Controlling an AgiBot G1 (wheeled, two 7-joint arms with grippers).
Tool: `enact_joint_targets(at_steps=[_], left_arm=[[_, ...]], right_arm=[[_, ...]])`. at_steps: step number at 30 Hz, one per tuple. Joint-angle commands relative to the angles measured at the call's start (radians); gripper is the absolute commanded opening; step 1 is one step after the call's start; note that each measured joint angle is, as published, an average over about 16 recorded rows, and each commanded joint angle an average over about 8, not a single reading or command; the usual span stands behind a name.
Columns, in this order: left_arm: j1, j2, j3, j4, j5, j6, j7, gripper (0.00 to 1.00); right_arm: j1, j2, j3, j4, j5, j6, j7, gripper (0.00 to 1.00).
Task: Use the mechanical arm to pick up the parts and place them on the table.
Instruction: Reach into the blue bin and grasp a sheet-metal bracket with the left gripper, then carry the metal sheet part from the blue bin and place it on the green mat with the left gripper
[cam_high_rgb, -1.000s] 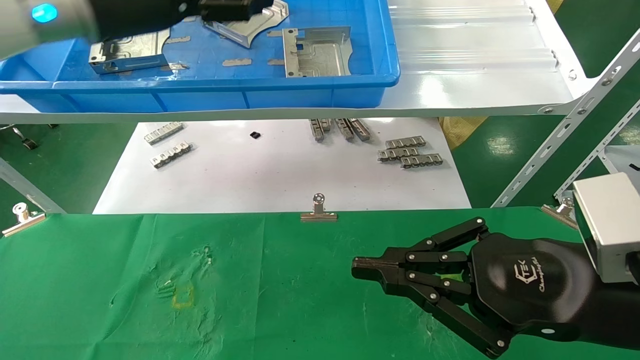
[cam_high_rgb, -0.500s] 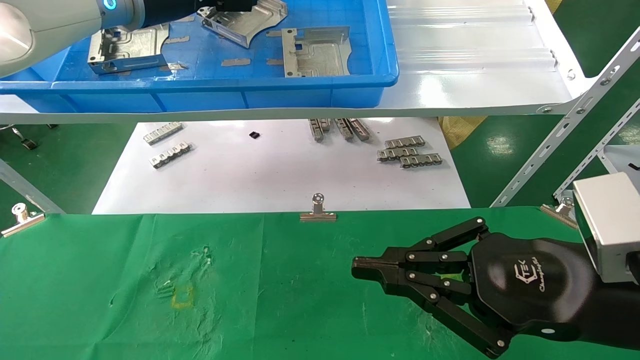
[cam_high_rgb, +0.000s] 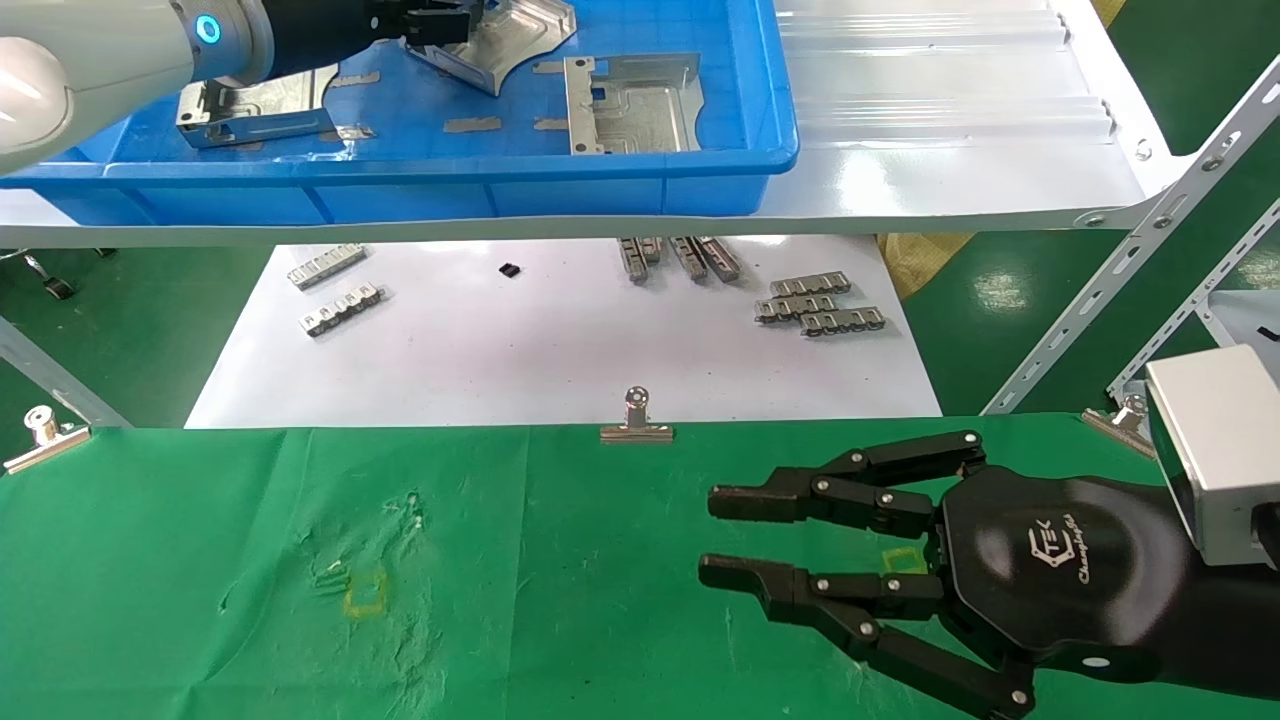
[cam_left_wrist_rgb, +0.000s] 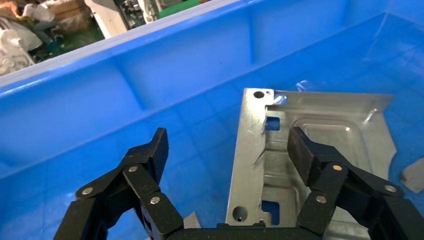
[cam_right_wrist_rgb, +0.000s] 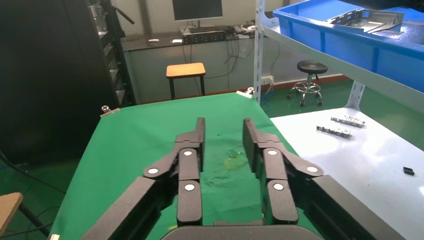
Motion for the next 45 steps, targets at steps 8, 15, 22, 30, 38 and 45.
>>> enact_joint_targets(at_steps=[8,15,22,30,38,45], left_arm=[[0.003,0.000,0.026,-0.014,0.028,-0.018,-0.050,0.00],[0.008,-0.002,0.034,-0.030,0.029,-0.016,-0.072,0.00],[0.013,-0.003,0.035,-0.044,0.021,-0.021,-0.072,0.00],[0.004,-0.006,0.029,-0.052,0.000,-0.022,-0.068,0.00],[-0.022,-0.036,-0.002,-0.079,-0.055,0.090,-0.033,0.00],[-0.027,-0.103,-0.026,-0.107,-0.100,0.323,0.067,0.00]], right_arm=[[0.000,0.000,0.000,0.000,0.000,0.000,0.000,1.00],[0.000,0.000,0.000,0.000,0.000,0.000,0.000,1.00],[0.000,0.000,-0.001,0.000,0.000,0.000,0.000,1.00],[0.000,0.000,-0.001,0.000,0.001,0.000,0.000,1.00],[0.000,0.000,-0.001,0.000,0.001,0.000,-0.001,1.00],[0.000,0.000,-0.001,0.000,0.001,0.000,-0.001,1.00]])
